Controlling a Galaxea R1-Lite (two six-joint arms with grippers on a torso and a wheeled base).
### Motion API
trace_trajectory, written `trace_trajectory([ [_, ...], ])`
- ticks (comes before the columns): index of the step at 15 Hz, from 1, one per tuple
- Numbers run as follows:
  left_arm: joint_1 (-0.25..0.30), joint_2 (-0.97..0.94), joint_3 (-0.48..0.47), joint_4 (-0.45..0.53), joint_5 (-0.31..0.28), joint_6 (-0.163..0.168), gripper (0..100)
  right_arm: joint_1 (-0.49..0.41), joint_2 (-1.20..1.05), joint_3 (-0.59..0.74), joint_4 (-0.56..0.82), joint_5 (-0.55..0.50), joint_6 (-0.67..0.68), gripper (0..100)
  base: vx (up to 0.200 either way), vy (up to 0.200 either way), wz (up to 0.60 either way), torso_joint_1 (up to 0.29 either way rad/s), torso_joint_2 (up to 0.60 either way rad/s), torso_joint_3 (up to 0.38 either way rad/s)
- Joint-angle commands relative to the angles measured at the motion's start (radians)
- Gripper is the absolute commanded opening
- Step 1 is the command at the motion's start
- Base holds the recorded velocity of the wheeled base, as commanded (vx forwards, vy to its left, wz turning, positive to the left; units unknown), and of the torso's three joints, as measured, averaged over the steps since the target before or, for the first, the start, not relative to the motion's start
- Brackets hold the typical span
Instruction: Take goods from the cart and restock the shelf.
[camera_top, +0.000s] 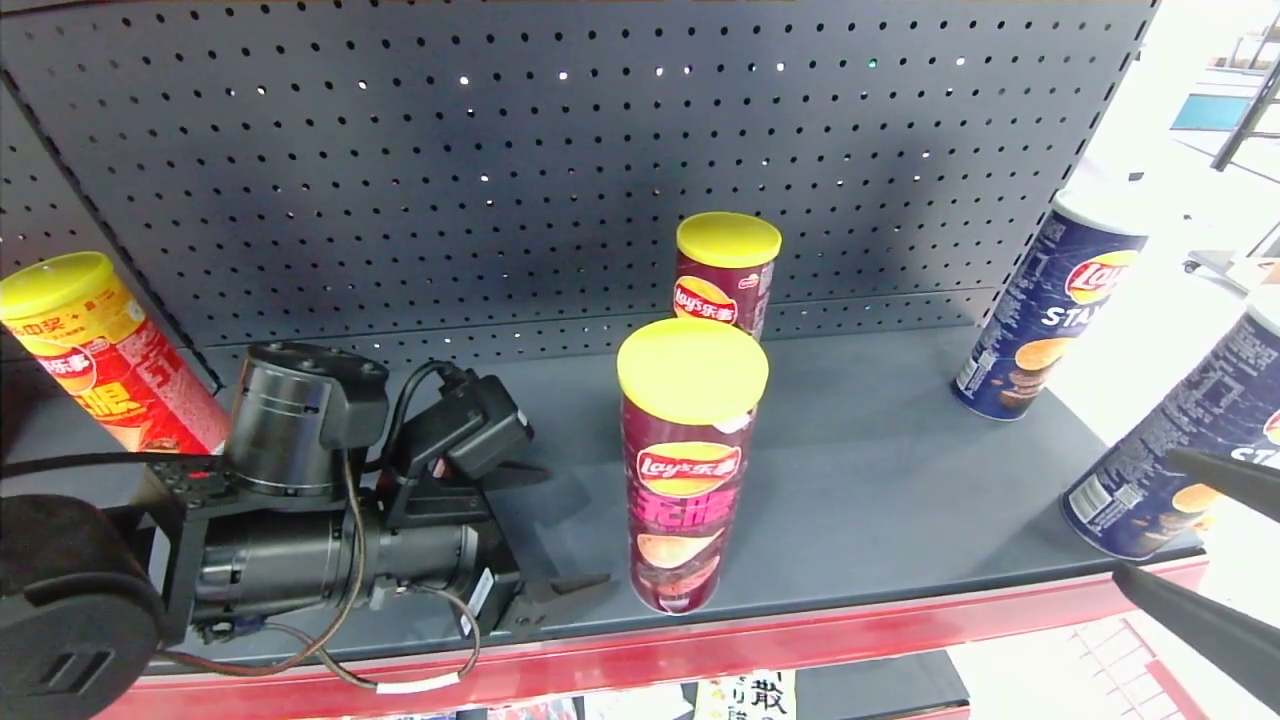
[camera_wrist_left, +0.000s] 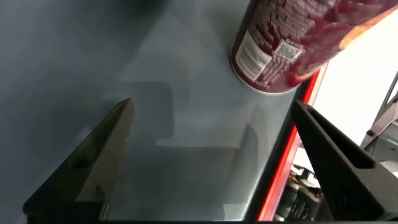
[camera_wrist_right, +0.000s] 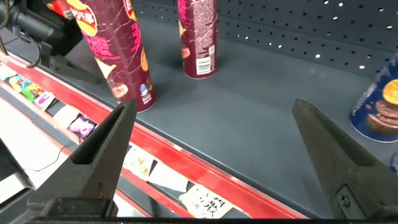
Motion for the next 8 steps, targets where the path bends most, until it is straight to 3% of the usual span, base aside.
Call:
trace_trajectory([
  [1,-0.011,0.029,-0.022,-0.002,-0.001,0.0,100,-0.007,-0.012,0.01,0.001,0.001,0.0,100,0.0,0.0,0.0,0.0,0.0,0.0],
  [8,-0.028,0.067,-0.049,-0.004,0.001,0.0,100,-0.009,-0.052,0.028,0.022,0.001,0.006,100,0.0,0.0,0.0,0.0,0.0,0.0],
])
